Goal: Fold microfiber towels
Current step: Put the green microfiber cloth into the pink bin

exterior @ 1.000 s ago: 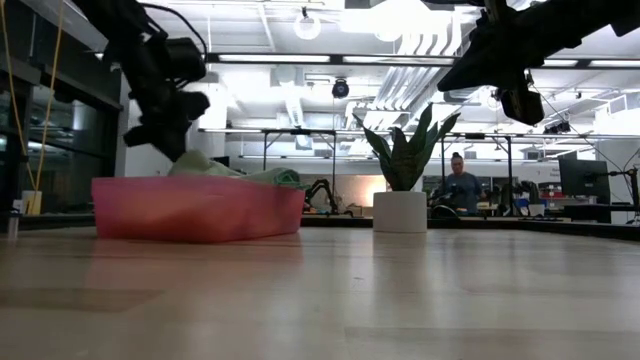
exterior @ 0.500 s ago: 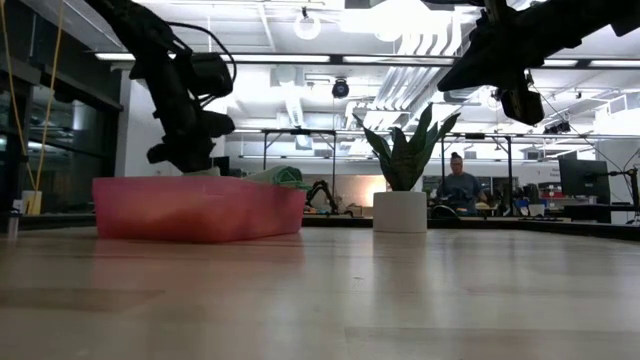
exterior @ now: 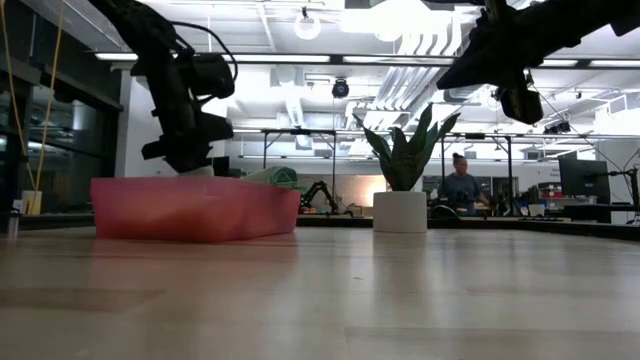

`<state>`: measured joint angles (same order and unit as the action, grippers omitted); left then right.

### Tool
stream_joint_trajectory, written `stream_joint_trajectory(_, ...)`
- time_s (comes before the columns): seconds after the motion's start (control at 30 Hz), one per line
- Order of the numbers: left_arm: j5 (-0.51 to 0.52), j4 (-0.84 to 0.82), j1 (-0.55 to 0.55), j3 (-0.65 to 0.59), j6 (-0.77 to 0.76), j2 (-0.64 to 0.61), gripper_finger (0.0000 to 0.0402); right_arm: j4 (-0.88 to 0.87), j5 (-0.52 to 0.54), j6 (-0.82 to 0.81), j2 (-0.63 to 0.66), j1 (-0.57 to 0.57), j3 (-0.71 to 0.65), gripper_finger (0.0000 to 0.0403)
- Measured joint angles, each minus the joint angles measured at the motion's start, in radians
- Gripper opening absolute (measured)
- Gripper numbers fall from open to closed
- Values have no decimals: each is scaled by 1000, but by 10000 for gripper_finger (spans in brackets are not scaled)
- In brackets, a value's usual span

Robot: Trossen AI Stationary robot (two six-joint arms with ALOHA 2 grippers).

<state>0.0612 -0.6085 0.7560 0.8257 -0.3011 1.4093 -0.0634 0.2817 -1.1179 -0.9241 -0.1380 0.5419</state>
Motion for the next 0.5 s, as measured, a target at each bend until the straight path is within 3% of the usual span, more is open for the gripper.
stream_joint_trajectory(0.5, 123, -137, 5, 225, 118, -52, 0, 13, 0, -3, 0, 0, 0, 0)
